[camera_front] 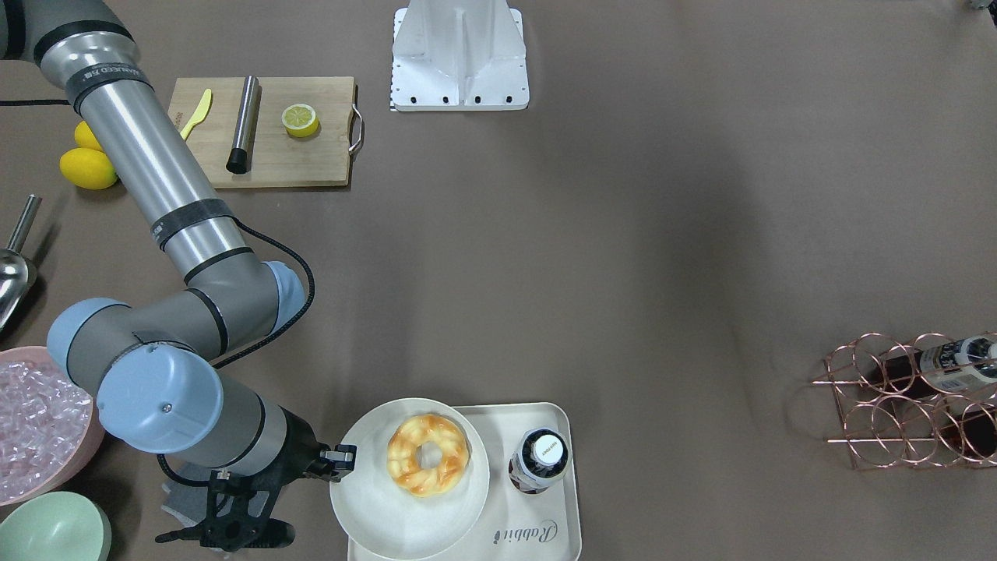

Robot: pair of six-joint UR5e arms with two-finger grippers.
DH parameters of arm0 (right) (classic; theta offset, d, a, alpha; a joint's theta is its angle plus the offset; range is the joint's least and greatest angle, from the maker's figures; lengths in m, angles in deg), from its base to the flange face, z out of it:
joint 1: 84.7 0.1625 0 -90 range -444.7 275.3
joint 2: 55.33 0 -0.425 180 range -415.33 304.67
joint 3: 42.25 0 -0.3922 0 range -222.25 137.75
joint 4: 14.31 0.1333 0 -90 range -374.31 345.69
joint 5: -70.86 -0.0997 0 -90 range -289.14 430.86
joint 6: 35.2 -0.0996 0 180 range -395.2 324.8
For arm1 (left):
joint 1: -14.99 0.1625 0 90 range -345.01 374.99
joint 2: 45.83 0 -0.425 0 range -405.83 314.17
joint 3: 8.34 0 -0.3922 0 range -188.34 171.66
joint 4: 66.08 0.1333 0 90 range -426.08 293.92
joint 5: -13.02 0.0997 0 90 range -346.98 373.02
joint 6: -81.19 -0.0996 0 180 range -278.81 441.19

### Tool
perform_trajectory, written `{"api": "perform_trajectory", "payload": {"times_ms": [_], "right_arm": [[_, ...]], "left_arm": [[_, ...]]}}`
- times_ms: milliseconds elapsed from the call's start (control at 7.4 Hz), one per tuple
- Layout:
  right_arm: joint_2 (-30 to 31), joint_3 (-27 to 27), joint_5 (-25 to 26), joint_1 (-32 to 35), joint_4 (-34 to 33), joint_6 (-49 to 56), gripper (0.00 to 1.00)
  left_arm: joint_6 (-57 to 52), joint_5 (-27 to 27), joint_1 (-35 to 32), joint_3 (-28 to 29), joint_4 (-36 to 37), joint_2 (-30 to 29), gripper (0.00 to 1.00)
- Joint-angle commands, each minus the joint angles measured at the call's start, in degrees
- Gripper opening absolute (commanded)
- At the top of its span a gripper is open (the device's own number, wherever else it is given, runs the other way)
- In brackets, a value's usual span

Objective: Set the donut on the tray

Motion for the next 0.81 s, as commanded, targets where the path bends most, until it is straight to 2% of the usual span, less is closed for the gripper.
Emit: {"api": "perform_trajectory", "payload": {"times_ms": [0, 676], "right_arm": [[-2.6, -3.8, 1.1, -0.4, 0.3, -0.1, 0.0], [-4.1, -5.9, 3.3, -0.9, 0.3, -0.1, 0.0]], "left_arm": [[0.0, 0.1, -0.1, 0.0, 0.1, -0.3, 0.98], [0.0, 0.0, -0.1, 0.0, 0.1, -0.3, 0.98]]}}
